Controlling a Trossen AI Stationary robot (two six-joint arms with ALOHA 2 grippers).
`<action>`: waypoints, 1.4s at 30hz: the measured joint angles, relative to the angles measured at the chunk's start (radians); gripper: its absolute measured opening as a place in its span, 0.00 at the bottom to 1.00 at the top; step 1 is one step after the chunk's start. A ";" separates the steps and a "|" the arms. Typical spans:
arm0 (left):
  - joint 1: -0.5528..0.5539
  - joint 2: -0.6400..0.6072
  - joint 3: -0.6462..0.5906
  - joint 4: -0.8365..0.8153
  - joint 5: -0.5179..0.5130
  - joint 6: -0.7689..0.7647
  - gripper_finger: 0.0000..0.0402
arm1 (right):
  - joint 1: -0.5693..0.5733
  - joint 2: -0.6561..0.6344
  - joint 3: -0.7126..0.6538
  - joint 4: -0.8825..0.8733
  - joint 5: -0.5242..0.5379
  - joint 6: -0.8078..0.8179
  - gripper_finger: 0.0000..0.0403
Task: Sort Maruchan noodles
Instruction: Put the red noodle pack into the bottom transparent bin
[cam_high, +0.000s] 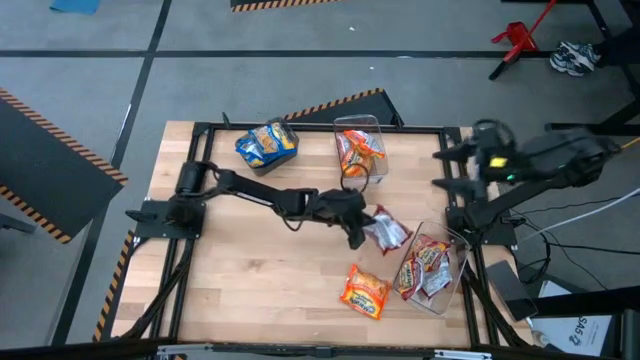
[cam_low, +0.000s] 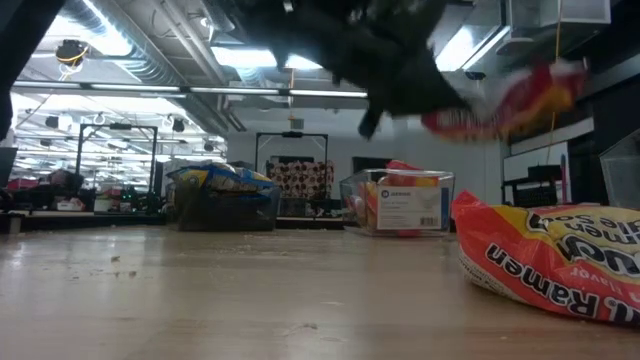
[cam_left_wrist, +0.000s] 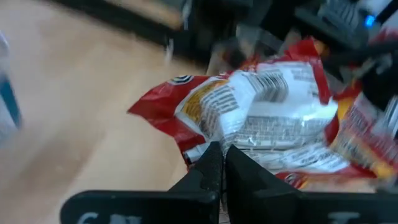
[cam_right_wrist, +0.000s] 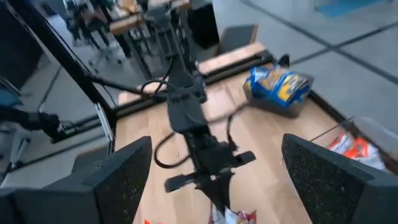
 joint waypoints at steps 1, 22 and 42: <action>0.000 -0.017 0.001 0.007 -0.016 0.005 0.00 | 0.000 -0.016 0.000 0.000 0.008 -0.005 0.86; -0.069 0.073 0.372 0.066 -0.214 0.104 0.00 | -0.001 -0.187 -0.036 -0.151 0.146 0.009 0.86; -0.095 0.434 0.704 -0.026 -0.267 -0.160 0.00 | -0.001 -0.204 -0.037 -0.221 -0.035 -0.055 0.86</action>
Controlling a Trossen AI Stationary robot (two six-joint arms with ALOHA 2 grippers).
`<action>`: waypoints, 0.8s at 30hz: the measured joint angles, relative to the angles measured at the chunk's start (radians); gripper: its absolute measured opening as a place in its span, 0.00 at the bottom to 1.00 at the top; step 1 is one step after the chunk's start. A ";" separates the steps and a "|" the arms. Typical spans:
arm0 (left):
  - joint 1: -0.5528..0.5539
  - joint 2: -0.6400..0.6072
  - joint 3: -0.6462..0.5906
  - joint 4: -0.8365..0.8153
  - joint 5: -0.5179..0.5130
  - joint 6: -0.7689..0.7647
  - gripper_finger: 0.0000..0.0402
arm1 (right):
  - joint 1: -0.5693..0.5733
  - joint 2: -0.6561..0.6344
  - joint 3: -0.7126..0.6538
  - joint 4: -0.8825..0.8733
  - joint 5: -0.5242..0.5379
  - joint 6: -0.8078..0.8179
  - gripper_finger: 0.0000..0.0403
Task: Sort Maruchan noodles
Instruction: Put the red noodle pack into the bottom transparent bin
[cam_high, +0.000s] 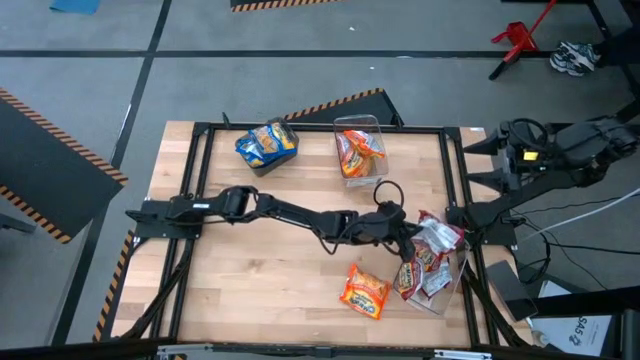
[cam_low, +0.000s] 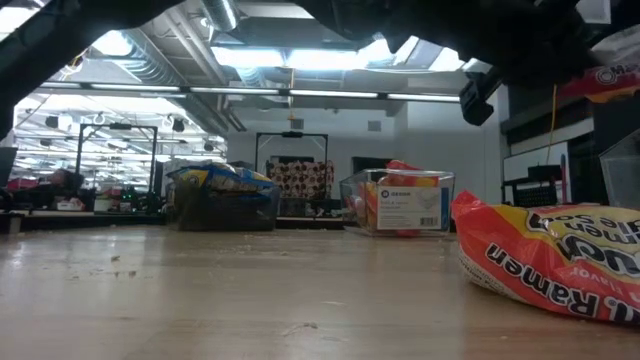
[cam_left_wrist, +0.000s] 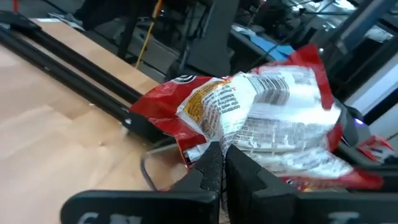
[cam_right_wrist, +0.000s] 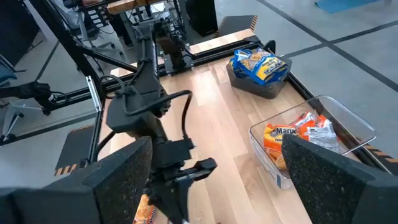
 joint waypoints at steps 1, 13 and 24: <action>-0.002 0.000 0.000 0.002 0.000 0.001 0.00 | 0.000 -0.004 0.000 0.001 0.000 -0.006 0.86; -0.005 0.000 -0.001 0.059 0.029 -0.025 0.00 | 0.000 -0.027 0.000 0.002 0.002 -0.006 0.86; -0.032 0.000 0.007 0.070 -0.060 -0.037 0.00 | 0.000 -0.027 0.000 0.002 0.000 -0.010 0.86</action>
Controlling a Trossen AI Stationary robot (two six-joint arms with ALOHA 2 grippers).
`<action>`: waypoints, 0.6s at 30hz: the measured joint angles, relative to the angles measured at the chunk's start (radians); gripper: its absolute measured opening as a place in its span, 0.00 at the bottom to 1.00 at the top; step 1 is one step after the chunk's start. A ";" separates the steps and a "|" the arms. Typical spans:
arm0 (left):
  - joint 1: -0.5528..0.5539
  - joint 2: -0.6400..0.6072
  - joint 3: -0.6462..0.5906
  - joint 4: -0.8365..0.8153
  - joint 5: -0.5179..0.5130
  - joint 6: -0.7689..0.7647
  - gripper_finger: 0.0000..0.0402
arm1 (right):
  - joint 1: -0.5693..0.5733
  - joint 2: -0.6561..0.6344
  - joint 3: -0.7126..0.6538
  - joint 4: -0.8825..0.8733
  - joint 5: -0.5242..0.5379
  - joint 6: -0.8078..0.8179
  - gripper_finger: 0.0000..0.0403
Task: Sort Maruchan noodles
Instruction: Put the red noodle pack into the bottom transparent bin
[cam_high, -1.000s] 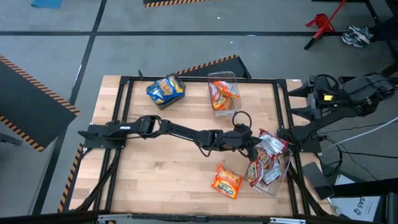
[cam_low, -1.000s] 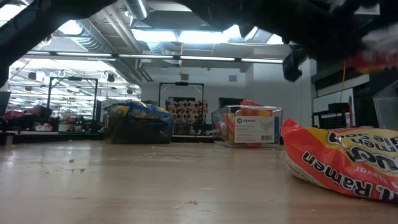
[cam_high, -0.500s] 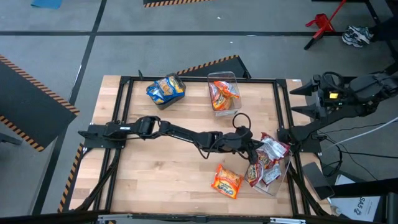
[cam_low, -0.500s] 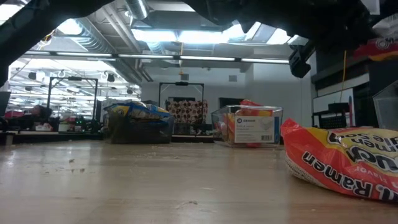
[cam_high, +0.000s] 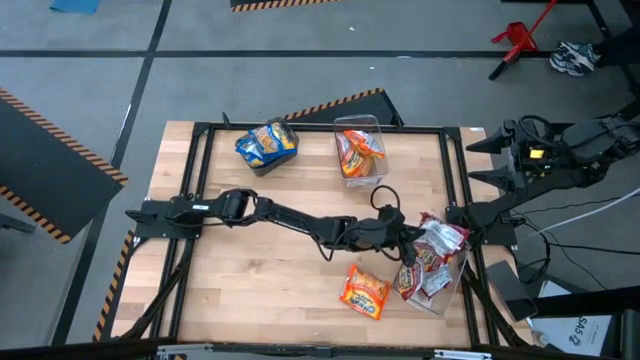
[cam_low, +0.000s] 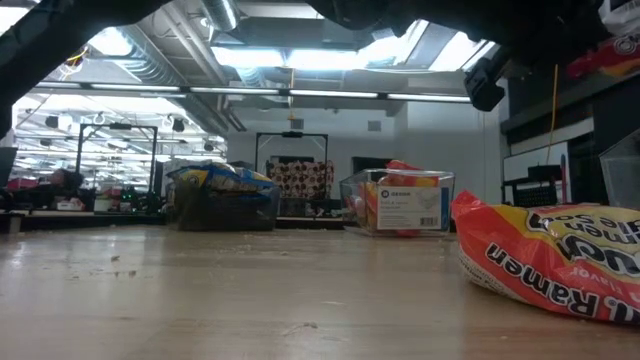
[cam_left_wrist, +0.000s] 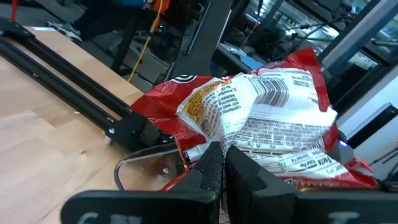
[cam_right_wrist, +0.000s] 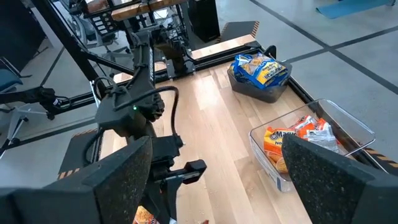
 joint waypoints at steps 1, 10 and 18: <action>-0.002 0.000 0.000 0.000 -0.004 0.000 0.00 | 0.000 0.000 0.000 0.000 0.000 0.000 0.86; -0.010 0.000 0.000 0.033 -0.005 -0.017 0.00 | 0.000 0.000 0.000 0.013 -0.001 0.000 0.86; -0.011 0.078 0.172 0.024 0.013 -0.005 0.00 | 0.000 0.001 0.000 0.033 -0.001 0.000 0.86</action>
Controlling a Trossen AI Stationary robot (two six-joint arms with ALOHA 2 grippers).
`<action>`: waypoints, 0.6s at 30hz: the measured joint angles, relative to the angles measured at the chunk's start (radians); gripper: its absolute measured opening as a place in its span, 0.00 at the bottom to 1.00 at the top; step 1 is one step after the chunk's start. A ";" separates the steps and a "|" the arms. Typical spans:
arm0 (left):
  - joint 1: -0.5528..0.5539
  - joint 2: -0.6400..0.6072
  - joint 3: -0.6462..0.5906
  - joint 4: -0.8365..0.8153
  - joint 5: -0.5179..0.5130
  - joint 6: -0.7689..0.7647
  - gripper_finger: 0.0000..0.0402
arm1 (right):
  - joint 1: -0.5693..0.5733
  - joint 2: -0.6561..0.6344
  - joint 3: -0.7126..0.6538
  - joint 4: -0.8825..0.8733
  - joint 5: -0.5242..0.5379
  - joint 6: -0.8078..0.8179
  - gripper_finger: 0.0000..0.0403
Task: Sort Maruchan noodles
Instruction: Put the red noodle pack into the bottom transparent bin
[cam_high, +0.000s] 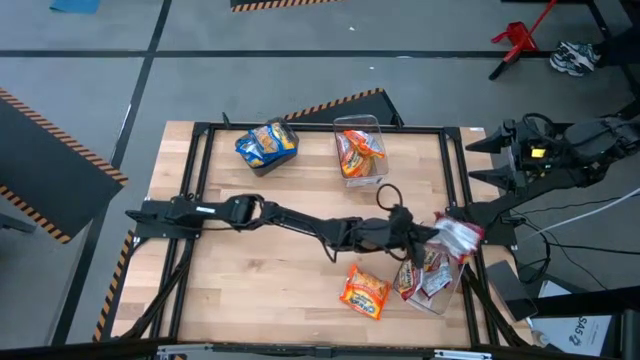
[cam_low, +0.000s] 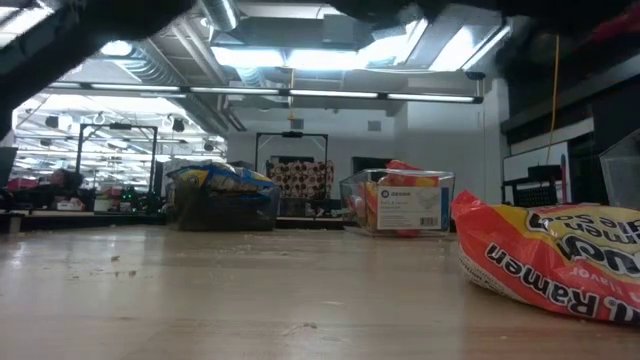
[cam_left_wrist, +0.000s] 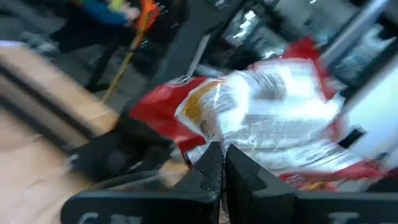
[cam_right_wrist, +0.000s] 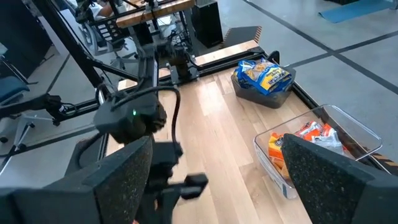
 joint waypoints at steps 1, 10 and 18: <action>-0.002 0.043 0.070 0.002 0.012 0.010 0.00 | 0.000 0.000 0.000 -0.001 0.000 0.000 0.86; -0.015 0.067 0.032 -0.129 0.010 -0.061 0.00 | 0.000 0.000 0.001 -0.003 -0.027 0.006 0.86; -0.016 0.066 0.032 -0.150 0.067 -0.062 0.00 | 0.000 0.000 0.001 -0.003 -0.026 0.008 0.86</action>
